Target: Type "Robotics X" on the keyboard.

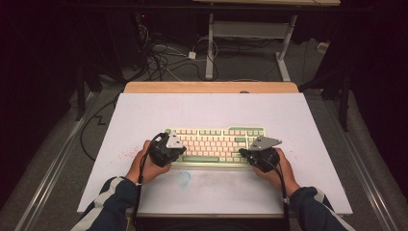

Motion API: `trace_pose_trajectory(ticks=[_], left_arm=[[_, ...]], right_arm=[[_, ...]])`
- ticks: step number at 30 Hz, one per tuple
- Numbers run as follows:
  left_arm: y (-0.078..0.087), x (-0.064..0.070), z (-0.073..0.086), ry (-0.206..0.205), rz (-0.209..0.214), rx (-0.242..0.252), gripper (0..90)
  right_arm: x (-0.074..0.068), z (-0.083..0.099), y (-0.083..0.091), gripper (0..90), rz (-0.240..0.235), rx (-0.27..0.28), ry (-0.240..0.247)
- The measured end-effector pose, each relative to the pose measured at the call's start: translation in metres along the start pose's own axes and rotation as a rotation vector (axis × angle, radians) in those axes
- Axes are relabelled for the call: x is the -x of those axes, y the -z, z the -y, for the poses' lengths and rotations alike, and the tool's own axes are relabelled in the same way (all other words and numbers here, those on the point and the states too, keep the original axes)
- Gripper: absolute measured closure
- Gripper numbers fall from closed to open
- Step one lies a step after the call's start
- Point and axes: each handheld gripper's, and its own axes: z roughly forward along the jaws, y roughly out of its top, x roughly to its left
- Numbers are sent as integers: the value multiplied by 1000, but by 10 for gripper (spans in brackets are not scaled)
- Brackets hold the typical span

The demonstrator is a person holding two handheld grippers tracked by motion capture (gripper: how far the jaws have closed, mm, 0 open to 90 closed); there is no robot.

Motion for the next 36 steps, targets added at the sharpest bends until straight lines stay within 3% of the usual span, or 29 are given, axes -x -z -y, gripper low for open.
trace_pose_trajectory(ticks=[23, 31, 36], left_arm=[[-7, 2, 6, -13, -8, -27, 873], [-3, 2, 5, -28, -17, 6, 873], [0, 2, 3, -34, -22, 32, 873]], right_arm=[[-1, 0, 0, 900, 4, -2, 4], [-1, -1, 1, 900, 12, -7, 25], [1, -3, 3, 900, -2, -5, 2]])
